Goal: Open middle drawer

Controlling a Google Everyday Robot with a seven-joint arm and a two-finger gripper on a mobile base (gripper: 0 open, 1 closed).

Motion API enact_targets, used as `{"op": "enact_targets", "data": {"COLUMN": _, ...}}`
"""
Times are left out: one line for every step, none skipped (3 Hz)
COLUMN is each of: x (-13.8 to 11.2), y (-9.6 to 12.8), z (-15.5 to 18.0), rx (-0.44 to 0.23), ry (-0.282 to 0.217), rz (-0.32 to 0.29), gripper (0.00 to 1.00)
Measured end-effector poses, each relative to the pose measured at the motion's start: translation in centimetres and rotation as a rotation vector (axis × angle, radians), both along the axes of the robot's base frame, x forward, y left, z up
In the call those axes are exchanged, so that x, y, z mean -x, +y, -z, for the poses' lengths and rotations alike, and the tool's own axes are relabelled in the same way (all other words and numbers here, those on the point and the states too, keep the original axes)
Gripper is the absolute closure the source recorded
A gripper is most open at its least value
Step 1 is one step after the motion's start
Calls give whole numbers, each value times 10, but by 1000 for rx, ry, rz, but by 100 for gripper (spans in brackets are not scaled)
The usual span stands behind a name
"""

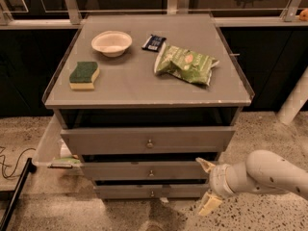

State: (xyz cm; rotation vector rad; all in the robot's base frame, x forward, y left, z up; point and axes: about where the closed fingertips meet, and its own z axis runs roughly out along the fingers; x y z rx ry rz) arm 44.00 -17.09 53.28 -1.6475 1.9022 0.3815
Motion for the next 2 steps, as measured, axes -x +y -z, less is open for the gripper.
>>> {"op": "enact_targets", "data": {"x": -12, "y": 4, "z": 10, "rx": -9, "ry": -58, "rz": -26, "gripper": 0}}
{"op": "enact_targets", "data": {"x": -30, "y": 12, "z": 29, "rx": -3, "ry": -151, "rz": -59, "gripper": 0}}
